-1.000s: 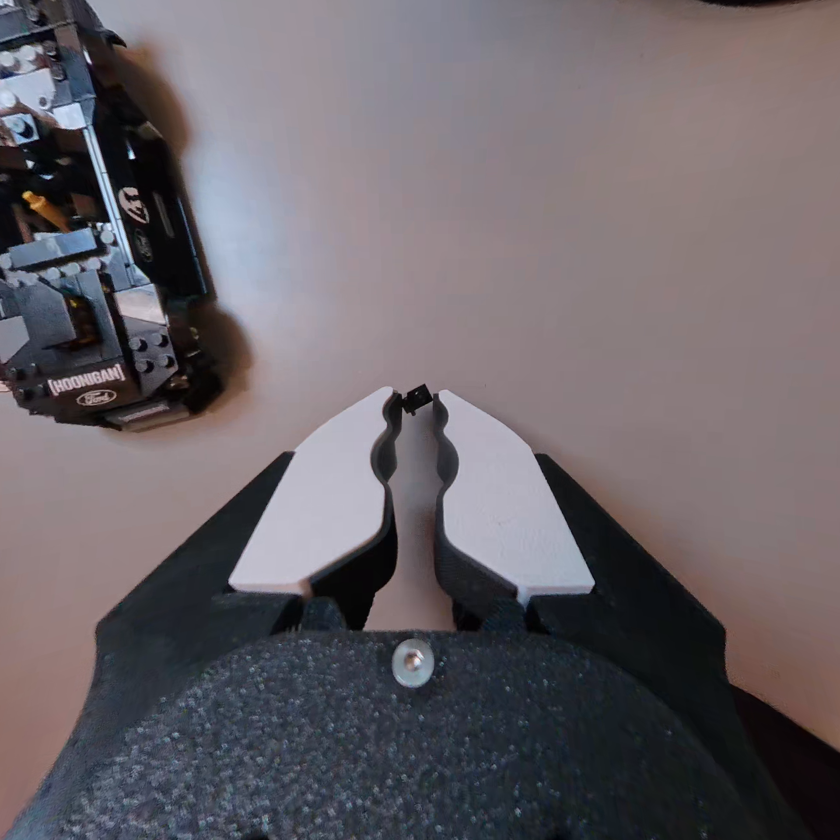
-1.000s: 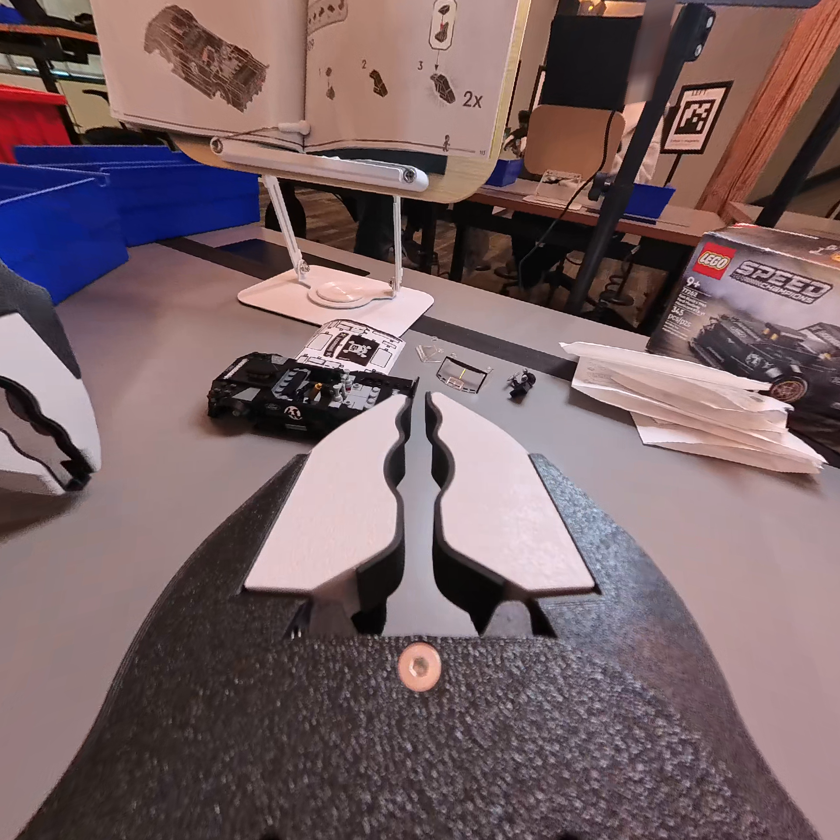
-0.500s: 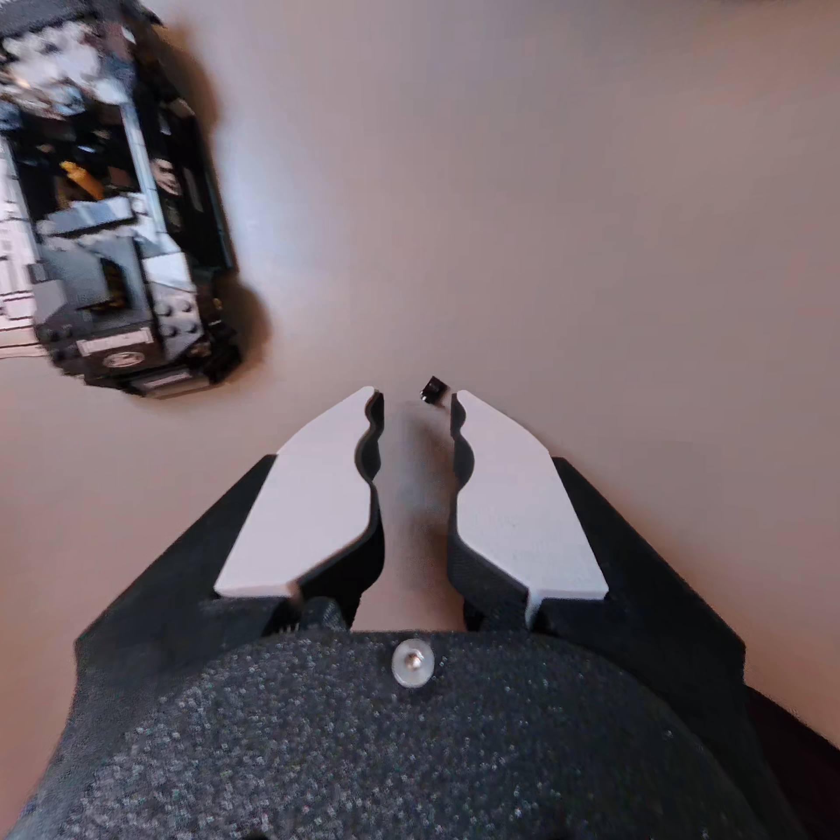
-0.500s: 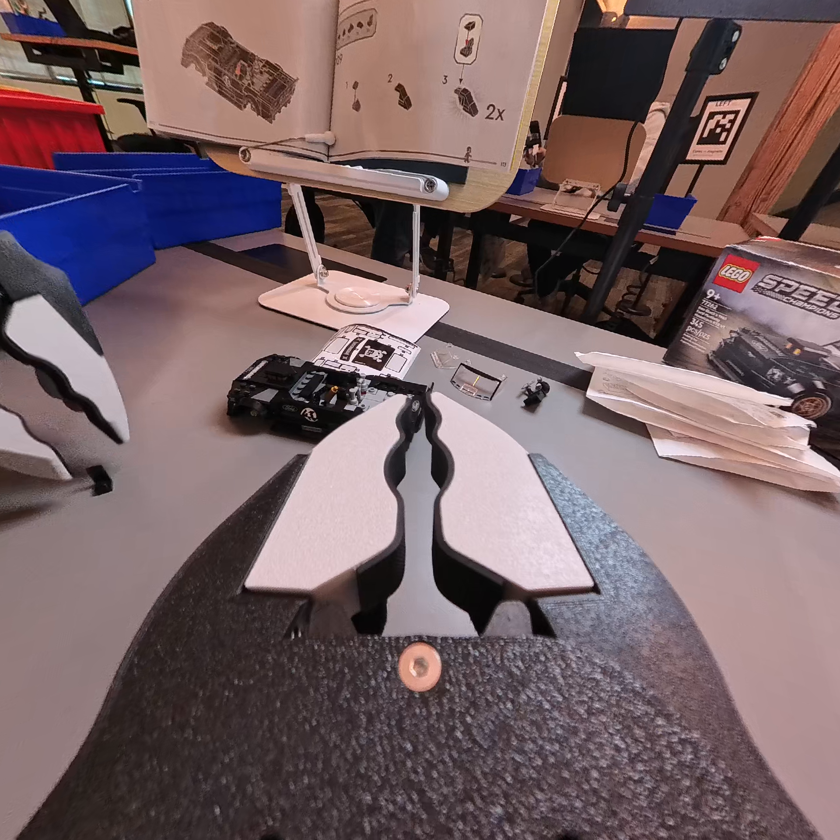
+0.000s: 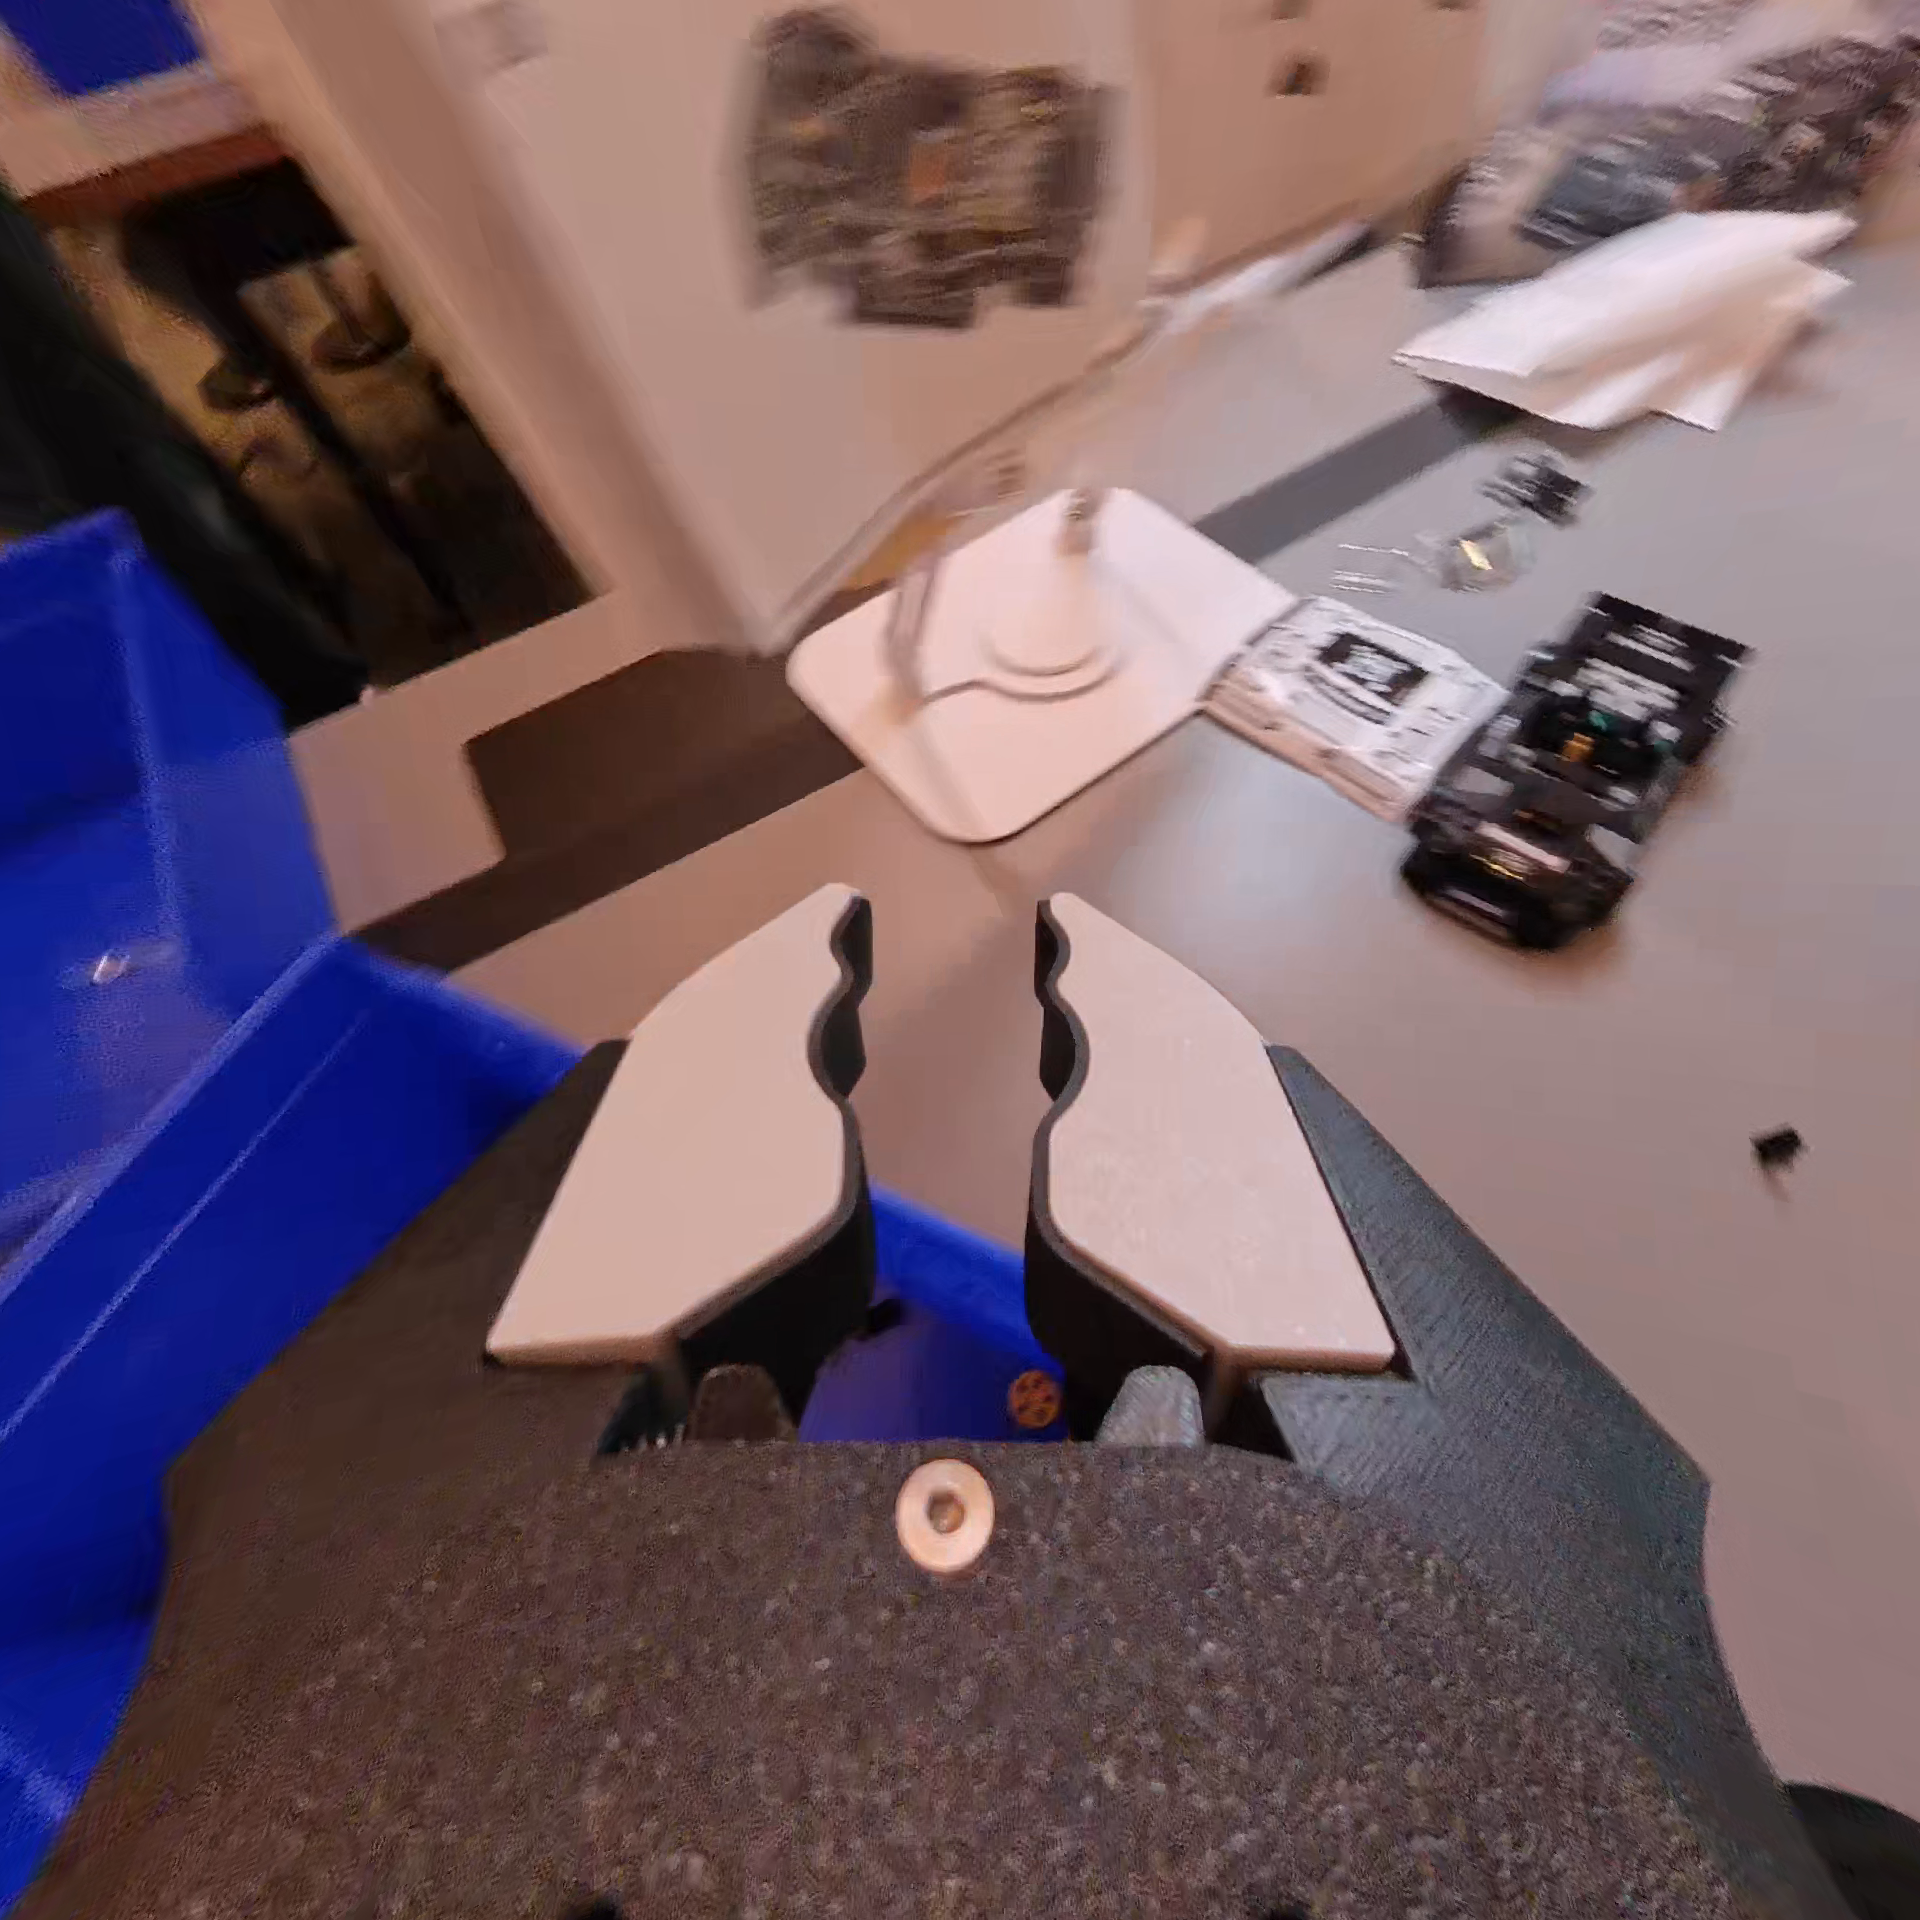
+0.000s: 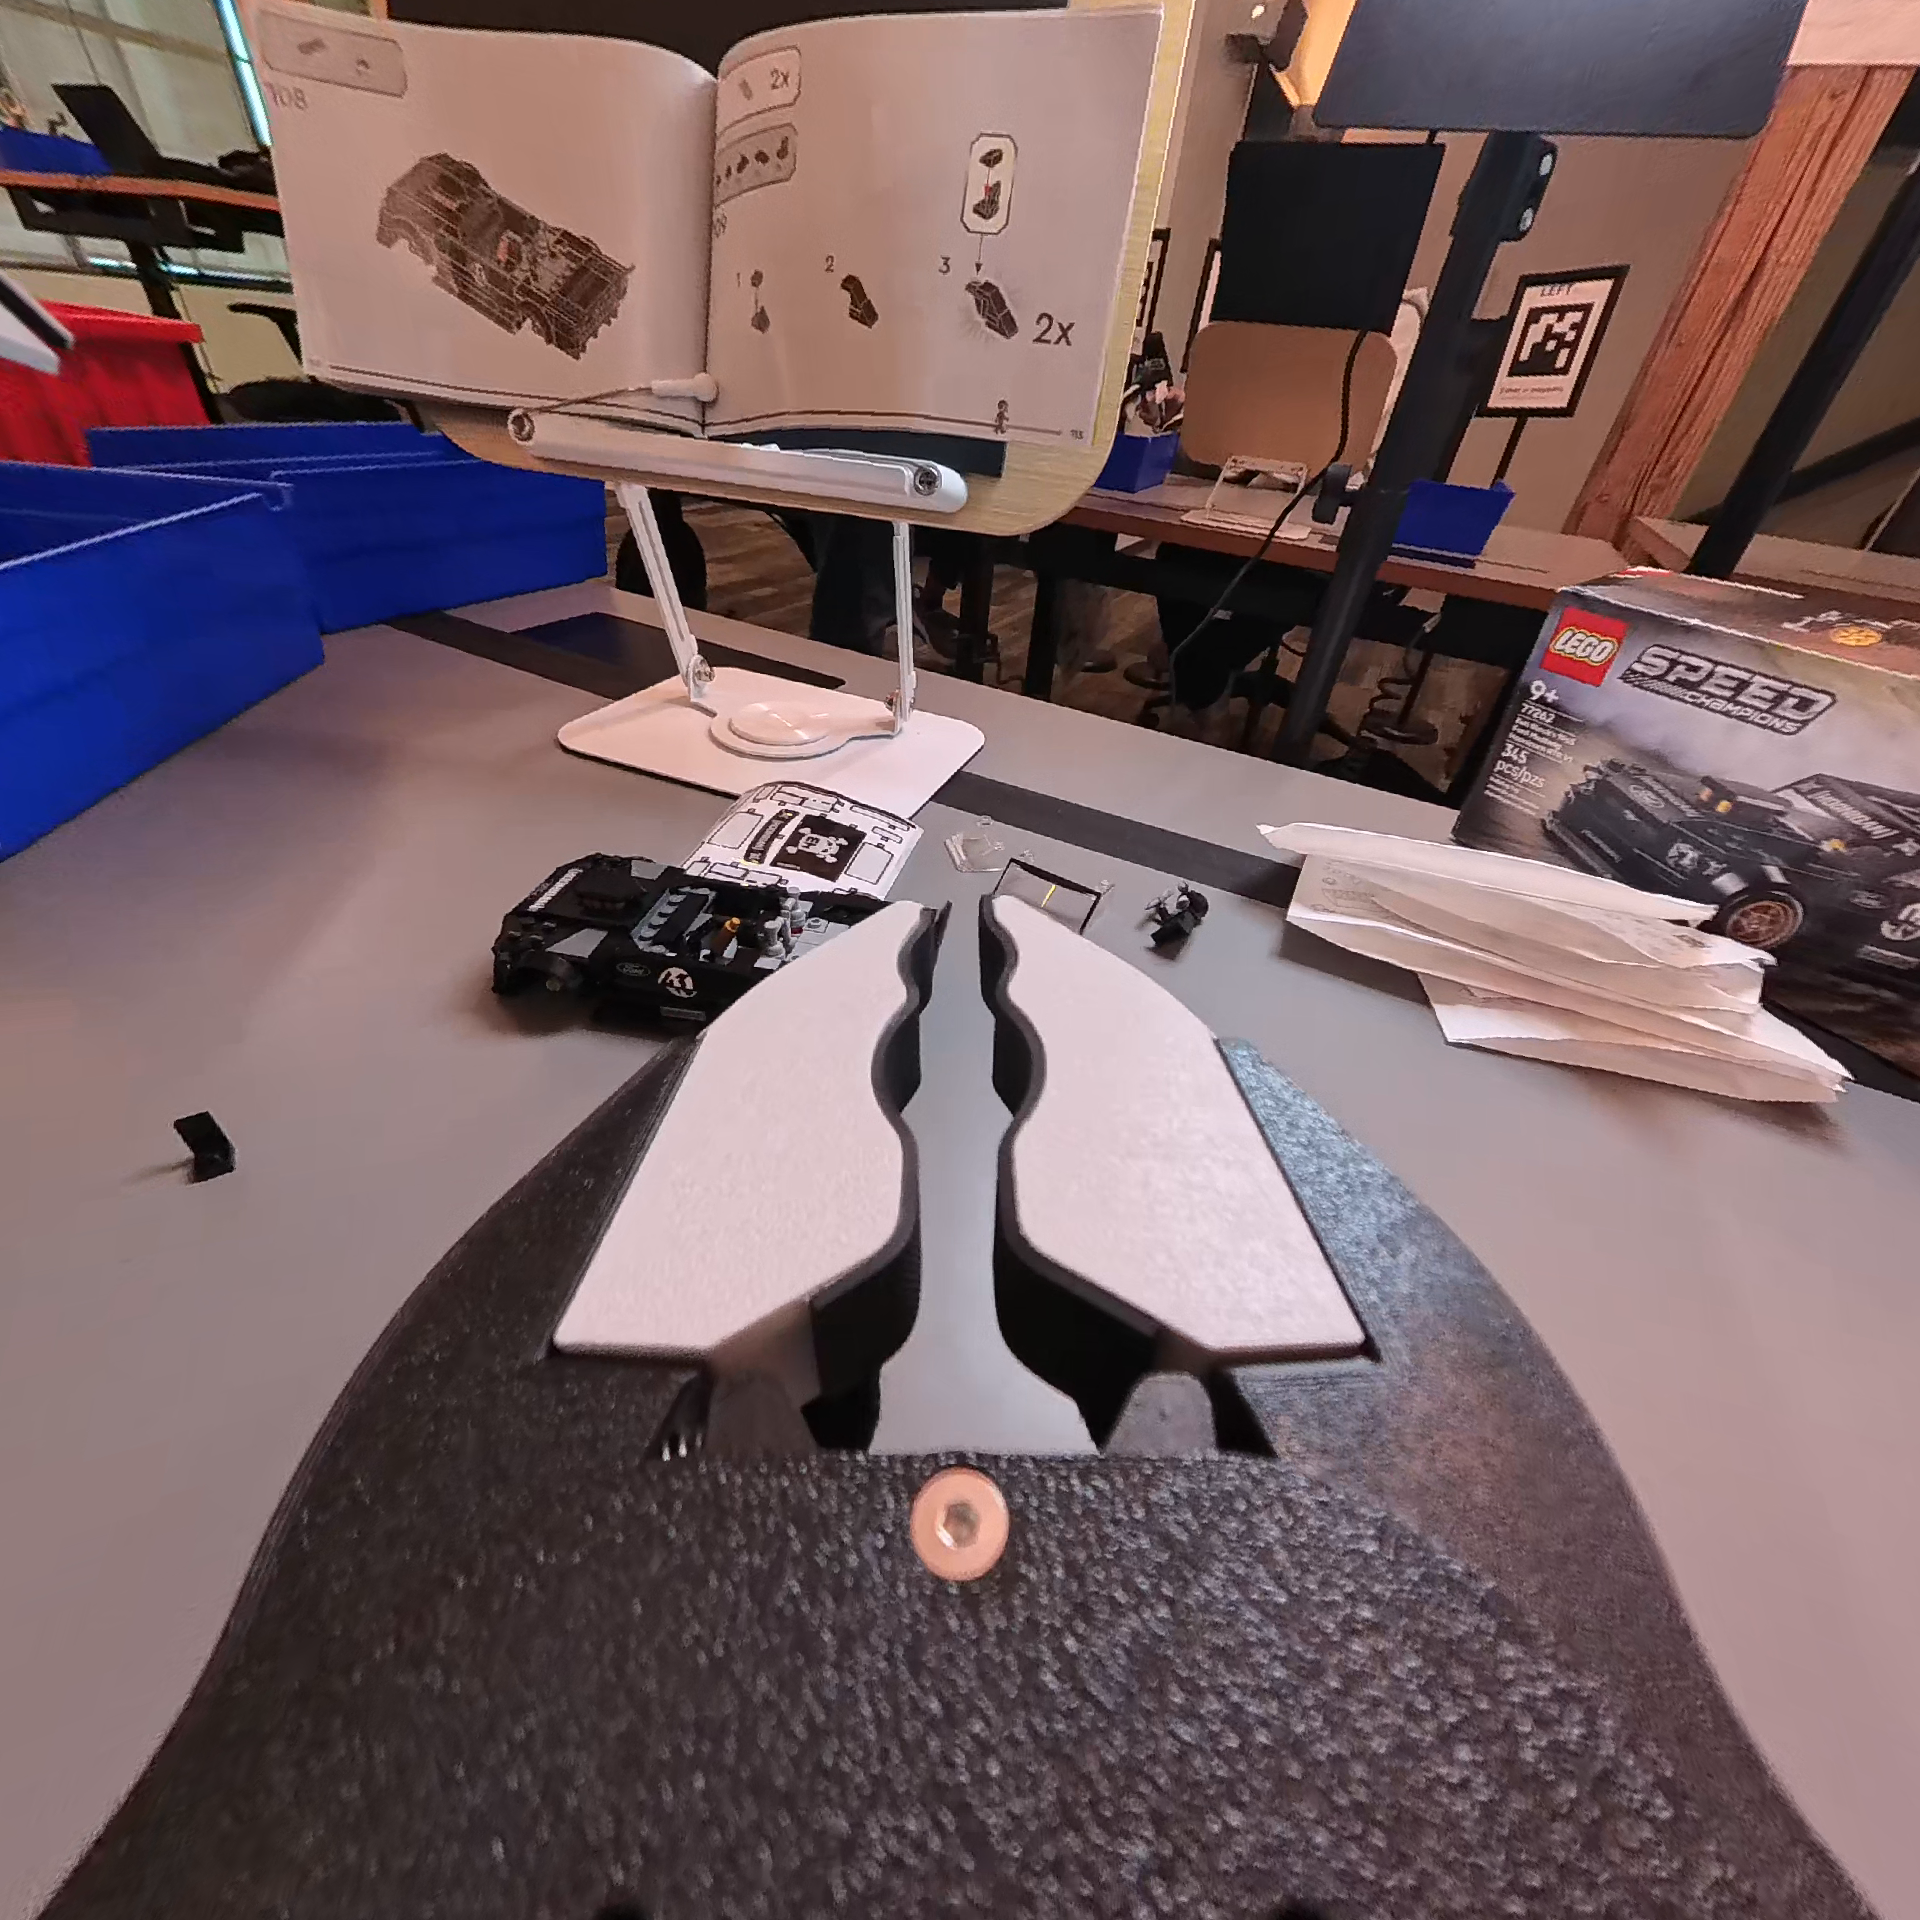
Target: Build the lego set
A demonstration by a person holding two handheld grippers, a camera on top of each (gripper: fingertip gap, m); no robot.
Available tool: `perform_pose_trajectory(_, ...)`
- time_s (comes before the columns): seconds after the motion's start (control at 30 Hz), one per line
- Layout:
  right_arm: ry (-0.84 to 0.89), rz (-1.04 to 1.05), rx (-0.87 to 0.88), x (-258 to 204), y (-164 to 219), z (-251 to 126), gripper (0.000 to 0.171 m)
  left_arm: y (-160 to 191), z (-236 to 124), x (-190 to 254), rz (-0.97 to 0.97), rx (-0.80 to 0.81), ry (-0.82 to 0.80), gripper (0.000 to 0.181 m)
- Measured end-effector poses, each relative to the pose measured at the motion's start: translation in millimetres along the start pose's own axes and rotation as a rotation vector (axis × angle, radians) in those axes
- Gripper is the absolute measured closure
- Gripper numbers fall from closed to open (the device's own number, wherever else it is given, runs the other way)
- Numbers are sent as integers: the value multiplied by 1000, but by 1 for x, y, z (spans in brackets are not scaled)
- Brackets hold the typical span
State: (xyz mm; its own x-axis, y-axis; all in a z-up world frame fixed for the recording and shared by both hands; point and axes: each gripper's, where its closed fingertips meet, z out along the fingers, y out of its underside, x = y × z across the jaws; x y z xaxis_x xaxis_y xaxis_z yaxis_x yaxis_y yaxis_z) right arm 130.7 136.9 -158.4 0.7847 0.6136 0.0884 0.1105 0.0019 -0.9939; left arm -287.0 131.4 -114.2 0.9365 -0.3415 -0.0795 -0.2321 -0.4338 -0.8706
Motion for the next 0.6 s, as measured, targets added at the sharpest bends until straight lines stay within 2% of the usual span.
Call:
perform_pose_trajectory(0.17, -16, -4, -5, -5, 0, 1, 163, 54, -1, -90, -219, -116, -152, 152)
perform_pose_trajectory(0.27, -32, -8, -11, -9, 2, 2, 164, 99, 8, -116, -294, -247, -178, 152)
perform_pose_trajectory(0.4, -40, -18, -32, -11, 7, 4, 164, 137, 18, -133, -315, -369, -215, 150)
perform_pose_trajectory(0.6, -35, -17, -38, -9, 9, 5, 165, 153, 39, -134, -293, -457, -191, 149)
